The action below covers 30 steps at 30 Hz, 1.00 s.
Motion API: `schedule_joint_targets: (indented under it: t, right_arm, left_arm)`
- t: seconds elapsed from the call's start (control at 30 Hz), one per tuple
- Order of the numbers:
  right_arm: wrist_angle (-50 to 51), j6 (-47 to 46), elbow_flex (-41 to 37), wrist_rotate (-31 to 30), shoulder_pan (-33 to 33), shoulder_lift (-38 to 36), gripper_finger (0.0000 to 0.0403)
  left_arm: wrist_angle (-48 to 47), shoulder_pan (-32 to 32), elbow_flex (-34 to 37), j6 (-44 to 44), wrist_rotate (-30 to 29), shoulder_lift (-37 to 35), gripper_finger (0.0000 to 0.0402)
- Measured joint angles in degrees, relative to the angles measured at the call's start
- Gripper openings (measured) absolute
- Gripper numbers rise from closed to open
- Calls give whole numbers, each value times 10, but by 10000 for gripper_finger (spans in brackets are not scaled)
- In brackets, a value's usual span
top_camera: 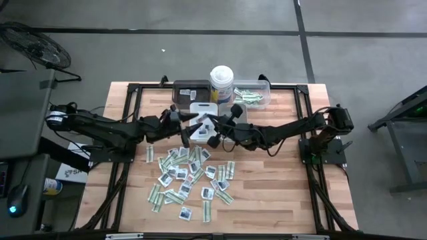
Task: Pick & Place First Aid Supplies
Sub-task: Put the ointment into the black transparent bin
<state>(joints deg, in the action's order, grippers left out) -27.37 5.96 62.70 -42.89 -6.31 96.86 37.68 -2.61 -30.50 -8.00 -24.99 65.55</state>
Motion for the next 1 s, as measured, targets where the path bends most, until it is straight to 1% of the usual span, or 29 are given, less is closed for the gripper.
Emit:
schedule_joint_targets:
  t: [0.6, 0.83, 1.0]
  right_arm:
    - [2, 3, 0, 12, 0, 0, 0]
    - [7, 5, 0, 19, 0, 0, 0]
    - [42, 5, 0, 45, 0, 0, 2]
  left_arm:
    - [0, 0, 0, -2, 1, 0, 11]
    - [-1, 0, 0, 2, 1, 0, 3]
    - [-4, 0, 1, 2, 4, 0, 2]
